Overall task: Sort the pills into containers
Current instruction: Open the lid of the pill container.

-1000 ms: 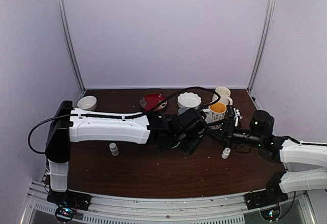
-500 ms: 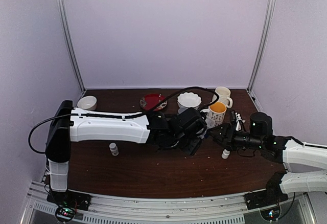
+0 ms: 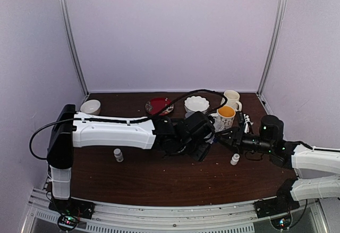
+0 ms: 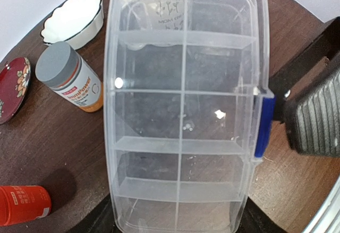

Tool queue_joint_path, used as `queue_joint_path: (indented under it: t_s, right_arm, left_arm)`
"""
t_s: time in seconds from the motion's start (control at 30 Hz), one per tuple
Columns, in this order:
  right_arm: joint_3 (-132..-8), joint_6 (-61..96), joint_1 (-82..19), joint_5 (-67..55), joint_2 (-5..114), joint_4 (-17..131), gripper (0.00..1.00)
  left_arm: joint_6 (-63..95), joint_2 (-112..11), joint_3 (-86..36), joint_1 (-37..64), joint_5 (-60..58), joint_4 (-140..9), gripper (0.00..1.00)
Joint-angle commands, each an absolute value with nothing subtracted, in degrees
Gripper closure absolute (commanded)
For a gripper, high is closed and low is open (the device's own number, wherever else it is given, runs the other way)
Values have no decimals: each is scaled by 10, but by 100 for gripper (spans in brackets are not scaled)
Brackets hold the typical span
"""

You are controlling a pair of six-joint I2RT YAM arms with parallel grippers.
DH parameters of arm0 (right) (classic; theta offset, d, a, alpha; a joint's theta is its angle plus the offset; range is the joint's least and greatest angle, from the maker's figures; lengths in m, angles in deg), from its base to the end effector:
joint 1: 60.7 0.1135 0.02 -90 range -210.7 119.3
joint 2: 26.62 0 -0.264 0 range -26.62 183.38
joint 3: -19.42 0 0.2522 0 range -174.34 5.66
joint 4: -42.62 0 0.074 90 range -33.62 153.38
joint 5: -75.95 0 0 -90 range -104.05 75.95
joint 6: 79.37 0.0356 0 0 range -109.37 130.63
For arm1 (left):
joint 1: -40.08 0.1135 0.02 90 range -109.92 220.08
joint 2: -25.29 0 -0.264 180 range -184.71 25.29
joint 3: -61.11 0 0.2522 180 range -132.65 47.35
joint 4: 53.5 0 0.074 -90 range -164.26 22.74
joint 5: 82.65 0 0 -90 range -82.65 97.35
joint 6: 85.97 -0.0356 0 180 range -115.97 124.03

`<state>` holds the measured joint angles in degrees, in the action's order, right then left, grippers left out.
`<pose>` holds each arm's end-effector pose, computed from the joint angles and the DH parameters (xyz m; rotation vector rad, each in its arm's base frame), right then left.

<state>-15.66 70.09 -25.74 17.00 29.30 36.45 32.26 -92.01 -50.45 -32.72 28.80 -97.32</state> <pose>0.1607 0.1347 0.2160 0.0055 2.1299 1.5727 0.1489 -0.4370 0.2413 0.7512 2.2722 -0.3911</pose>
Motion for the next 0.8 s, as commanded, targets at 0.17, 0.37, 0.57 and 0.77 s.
queue_joint_path:
  t_s: [0.17,0.37,0.57,0.77]
  right_arm:
    - [-166,701,-252,191,284,361,79]
    - [-172,690,-252,180,274,387,78]
    - [-184,675,-252,163,285,431,58]
    - [-183,678,-252,158,289,428,55]
  left_arm:
    - [316,-910,-508,-325,277,-948,43]
    - [314,-906,-507,-325,279,-950,43]
    - [317,-896,-499,-325,292,-950,40]
    - [315,-895,-495,-326,297,-949,37]
